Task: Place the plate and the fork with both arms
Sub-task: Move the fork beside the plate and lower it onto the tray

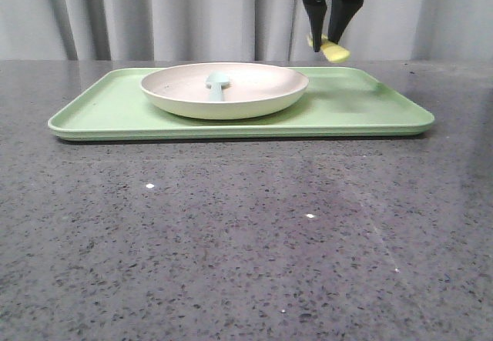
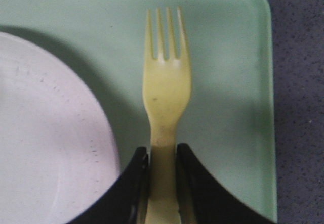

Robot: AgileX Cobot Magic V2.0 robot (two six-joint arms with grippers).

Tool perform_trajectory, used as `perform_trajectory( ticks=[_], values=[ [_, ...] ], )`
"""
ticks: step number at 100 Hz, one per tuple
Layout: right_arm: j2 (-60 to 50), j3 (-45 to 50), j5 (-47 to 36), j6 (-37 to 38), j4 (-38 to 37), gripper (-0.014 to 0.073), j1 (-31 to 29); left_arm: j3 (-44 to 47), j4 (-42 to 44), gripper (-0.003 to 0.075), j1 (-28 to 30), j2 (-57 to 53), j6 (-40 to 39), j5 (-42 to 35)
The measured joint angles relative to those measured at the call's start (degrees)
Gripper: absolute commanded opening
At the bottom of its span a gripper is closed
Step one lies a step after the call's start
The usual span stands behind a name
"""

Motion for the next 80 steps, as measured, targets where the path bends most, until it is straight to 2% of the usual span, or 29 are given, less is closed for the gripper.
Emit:
perform_trajectory(
  ticks=[52,80],
  values=[
    [0.0,0.2,0.1,-1.5,-0.1,-0.0016,-0.6,0.0,0.0,0.0429,0.0,0.0,0.0,-0.3],
    [0.0,4.6,0.1,-1.5,-0.1,-0.0016,-0.6,0.0,0.0,0.0429,0.0,0.0,0.0,-0.3]
  ],
)
